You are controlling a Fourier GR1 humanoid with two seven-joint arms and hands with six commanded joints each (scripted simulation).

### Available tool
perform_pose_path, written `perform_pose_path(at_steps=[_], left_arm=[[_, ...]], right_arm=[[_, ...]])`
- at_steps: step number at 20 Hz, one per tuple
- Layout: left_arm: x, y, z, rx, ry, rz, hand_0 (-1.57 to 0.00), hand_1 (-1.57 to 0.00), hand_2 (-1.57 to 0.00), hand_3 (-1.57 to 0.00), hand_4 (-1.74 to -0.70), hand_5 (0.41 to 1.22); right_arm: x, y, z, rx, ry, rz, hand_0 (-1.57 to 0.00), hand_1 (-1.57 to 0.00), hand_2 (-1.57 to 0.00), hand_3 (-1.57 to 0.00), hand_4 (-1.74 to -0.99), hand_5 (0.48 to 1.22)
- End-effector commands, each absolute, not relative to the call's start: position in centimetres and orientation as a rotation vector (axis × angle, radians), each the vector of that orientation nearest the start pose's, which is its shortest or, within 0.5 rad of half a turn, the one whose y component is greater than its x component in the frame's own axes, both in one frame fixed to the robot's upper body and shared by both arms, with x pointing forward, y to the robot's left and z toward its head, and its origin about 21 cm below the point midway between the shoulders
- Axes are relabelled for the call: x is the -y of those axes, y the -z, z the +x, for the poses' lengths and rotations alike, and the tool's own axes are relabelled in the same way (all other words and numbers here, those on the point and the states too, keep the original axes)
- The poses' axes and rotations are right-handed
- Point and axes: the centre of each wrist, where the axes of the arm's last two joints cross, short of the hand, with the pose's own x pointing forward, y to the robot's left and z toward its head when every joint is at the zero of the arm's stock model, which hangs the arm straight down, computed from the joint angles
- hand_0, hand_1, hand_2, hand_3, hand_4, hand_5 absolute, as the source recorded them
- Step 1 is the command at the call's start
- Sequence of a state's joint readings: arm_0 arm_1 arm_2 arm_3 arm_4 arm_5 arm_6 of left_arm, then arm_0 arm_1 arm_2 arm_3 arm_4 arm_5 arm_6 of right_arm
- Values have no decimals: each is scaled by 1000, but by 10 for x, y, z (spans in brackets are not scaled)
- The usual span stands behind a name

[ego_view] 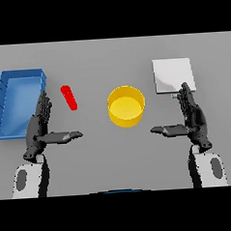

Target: Pick up the red beaker and tilt it to pour out 1 green nut into yellow bowl. Pick up the yellow bowl and place it on the metallic measuring scale.

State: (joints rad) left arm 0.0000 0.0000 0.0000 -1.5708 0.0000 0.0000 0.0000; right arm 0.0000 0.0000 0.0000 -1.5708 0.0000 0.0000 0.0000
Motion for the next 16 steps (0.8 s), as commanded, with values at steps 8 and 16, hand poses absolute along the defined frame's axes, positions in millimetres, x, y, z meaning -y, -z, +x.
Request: perform_pose_path(at_steps=[8,16], left_arm=[[-232,-8,235,1606,138,53,1,1,1,1,-1207,649],[-228,-14,229,1556,249,84,1,1,1,1,-1254,679]], right_arm=[[239,-3,232,1687,-198,-155,1,1,1,1,-1242,678],[234,-8,219,1694,-288,-191,1,1,1,1,-1254,682]])
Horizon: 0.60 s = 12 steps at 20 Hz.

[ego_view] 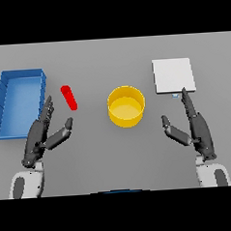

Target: Pick up the red beaker and tilt it to pour out 1 green nut into yellow bowl. Pick up the yellow bowl and place it on the metallic measuring scale.

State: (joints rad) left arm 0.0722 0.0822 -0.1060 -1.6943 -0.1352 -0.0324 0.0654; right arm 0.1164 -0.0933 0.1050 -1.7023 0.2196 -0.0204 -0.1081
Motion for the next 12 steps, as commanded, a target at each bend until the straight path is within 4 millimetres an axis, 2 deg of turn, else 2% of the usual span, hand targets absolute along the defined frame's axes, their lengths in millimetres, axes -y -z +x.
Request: perform_pose_path(at_steps=[1,4,6,8,10,12], left_arm=[[-225,-14,235,1552,247,69,1,1,1,1,-1276,691],[-221,-4,253,1532,247,47,1,1,1,1,-1356,724],[-217,-5,267,1528,266,54,1,1,1,1,-1377,738],[-216,1,279,1503,263,49,1,1,1,1,-1382,739],[-216,7,289,1490,263,80,1,1,1,1,-1369,733],[-216,15,298,1472,254,78,1,1,1,1,-1352,720]], right_arm=[[234,-9,220,1705,-279,-160,1,1,1,1,-1265,680],[230,-11,218,1722,-263,-137,1,1,1,1,-1286,676],[235,-12,219,1713,-253,-140,1,1,1,1,-1304,678],[233,-13,217,1719,-254,-143,1,1,1,1,-1312,681],[239,-14,216,1715,-244,-145,1,1,1,1,-1329,685],[234,-10,214,1701,-236,-147,1,1,1,1,-1337,687]])
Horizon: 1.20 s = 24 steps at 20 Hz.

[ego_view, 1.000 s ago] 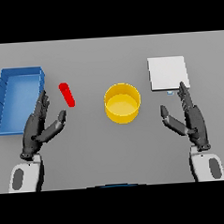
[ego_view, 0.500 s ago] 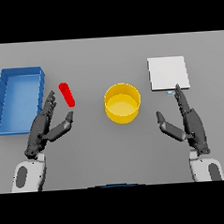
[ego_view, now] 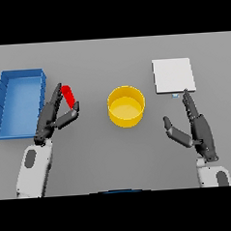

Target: Pick up the red beaker and tilt it to pour out 1 green nut into yellow bowl. Pick up the yellow bowl and place it on the metallic measuring scale.

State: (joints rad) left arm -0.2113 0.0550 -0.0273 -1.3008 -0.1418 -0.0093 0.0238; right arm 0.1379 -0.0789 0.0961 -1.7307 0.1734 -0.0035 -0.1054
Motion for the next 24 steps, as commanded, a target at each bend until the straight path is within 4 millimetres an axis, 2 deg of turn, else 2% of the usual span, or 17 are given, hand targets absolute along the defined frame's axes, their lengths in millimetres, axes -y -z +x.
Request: perform_pose_path(at_steps=[1,3,5,11,14,17,18,19,21,22,24], left_arm=[[-215,14,305,1463,253,72,1,1,1,1,-1345,718],[-218,17,313,1464,242,71,1,1,1,1,-1333,714],[-212,17,321,1470,258,64,1,1,1,1,-1323,712],[-206,14,339,1471,277,62,1,1,1,1,-1313,706],[-206,13,350,1464,280,54,1,1,1,1,-1332,715],[-201,21,350,1512,264,28,1,1,-30,-3,-1389,752],[-200,22,350,1508,245,29,-81,-84,-122,-75,-1416,770],[-199,21,352,1503,223,27,-253,-276,-307,-220,-1444,795],[-192,23,355,1493,205,62,-681,-701,-715,-706,-1441,949],[-192,20,359,1498,217,93,-859,-875,-886,-879,-1439,1003],[-185,22,360,1514,229,108,-1115,-1125,-1133,-1128,-1443,1082]], right_arm=[[240,-11,218,1697,-227,-153,1,1,1,1,-1339,688],[236,-9,219,1690,-228,-149,1,1,1,1,-1338,688],[234,-11,221,1700,-230,-139,1,1,1,1,-1338,688],[239,-15,220,1711,-231,-135,1,1,1,1,-1324,683],[238,-14,219,1700,-226,-137,1,1,1,1,-1311,682],[240,-14,220,1699,-230,-154,1,1,1,1,-1295,683],[241,-15,222,1708,-227,-159,1,1,1,1,-1291,684],[240,-12,220,1699,-230,-154,1,1,1,1,-1289,684],[244,-12,220,1701,-232,-162,1,1,1,1,-1285,683],[241,-11,219,1704,-234,-151,1,1,1,1,-1283,683],[238,-14,221,1702,-232,-147,1,1,1,1,-1290,684]])
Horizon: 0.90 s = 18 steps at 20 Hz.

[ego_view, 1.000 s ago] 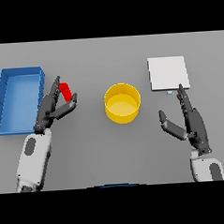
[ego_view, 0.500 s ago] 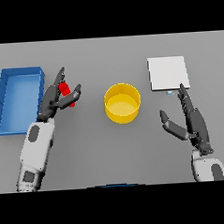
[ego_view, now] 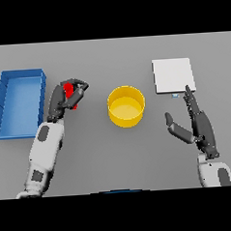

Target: Pick up the red beaker and tilt it to pour out 1 green nut into yellow bowl. Pick up the yellow bowl and place it on the metallic measuring scale.

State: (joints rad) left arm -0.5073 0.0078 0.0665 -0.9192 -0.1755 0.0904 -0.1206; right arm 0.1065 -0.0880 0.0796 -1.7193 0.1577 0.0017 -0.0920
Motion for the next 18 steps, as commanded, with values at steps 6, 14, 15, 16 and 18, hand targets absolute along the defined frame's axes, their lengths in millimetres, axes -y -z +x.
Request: perform_pose_path(at_steps=[6,14,15,16,18], left_arm=[[-182,22,357,1596,190,88,-1452,-1454,-1456,-1455,-1621,1117],[-178,-31,365,1712,284,161,-1551,-1551,-1552,-1552,-1721,1101],[-178,-37,366,1709,353,186,-1555,-1555,-1556,-1555,-1725,1107],[-176,-43,367,1707,448,216,-1558,-1558,-1559,-1559,-1728,1113],[-170,-55,367,1690,630,273,-1563,-1563,-1563,-1563,-1733,1121]], right_arm=[[234,-11,226,1708,-254,-136,1,1,1,1,-1288,679],[233,-10,223,1719,-277,-163,1,1,1,1,-1245,673],[232,-12,224,1722,-284,-170,1,1,1,1,-1249,679],[233,-14,224,1729,-299,-184,1,1,1,1,-1247,685],[232,-14,223,1725,-305,-197,1,1,1,1,-1243,691]])
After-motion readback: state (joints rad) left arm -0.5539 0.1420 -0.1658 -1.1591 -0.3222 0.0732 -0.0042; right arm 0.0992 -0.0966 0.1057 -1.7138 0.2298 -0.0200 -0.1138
